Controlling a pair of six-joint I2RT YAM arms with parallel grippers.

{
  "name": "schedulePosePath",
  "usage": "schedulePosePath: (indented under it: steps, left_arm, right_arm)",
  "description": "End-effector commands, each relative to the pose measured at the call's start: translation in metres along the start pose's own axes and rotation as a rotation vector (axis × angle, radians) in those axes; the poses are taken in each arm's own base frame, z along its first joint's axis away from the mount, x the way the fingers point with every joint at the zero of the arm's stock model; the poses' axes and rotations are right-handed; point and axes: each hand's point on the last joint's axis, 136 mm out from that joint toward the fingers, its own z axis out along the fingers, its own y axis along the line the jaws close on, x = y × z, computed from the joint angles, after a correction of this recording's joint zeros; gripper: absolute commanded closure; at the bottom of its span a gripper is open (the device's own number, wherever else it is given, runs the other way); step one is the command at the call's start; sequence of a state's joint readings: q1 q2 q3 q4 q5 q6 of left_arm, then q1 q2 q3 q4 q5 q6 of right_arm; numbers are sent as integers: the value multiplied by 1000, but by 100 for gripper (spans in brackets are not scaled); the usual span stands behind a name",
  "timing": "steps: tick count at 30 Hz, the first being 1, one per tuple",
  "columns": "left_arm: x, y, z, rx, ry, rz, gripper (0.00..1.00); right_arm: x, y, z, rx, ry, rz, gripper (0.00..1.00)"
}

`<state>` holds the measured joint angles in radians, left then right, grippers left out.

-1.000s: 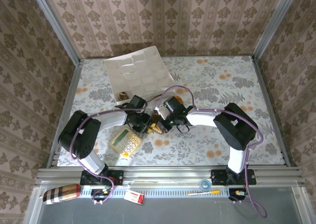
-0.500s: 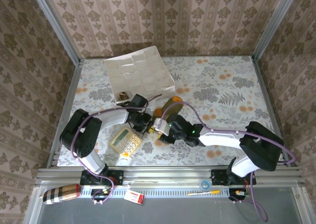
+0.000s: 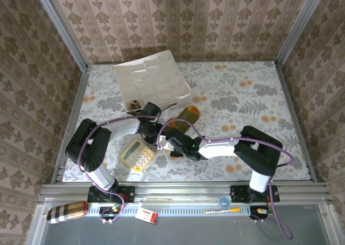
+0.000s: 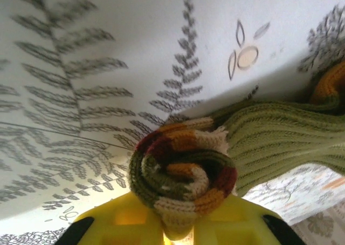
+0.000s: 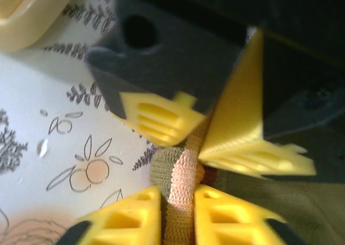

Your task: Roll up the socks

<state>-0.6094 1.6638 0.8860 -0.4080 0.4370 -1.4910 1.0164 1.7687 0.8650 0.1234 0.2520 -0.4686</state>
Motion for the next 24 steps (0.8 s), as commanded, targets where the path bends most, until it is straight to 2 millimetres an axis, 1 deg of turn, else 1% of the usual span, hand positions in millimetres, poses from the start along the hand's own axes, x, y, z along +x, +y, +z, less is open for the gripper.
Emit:
schedulePosePath:
  steps: [1,3,6,8,10,14,18,24]
  left_arm:
    - [0,35,-11,-106,-28,-39,74]
    - [-2,26,-23,-53,-41,-33,65]
    - [-7,14,-41,35,-74,-17,54]
    - [-8,7,-48,85,-77,-10,52]
    - [-8,1,-51,122,-67,0,51]
    - [-5,-3,-45,138,-46,7,51]
    - [0,-13,-36,152,-28,9,51]
    - [4,-18,-20,129,-10,3,51]
  right_arm:
    - [33,5,9,-26,125,81,94]
    - [39,13,7,-80,130,126,100]
    - [41,30,3,-215,114,225,100]
    - [41,35,0,-290,98,294,100]
    - [40,39,-2,-374,82,377,100]
    - [39,40,-4,-521,68,528,100]
    - [42,35,-2,-601,66,655,100]
    - [51,33,4,-709,118,794,100]
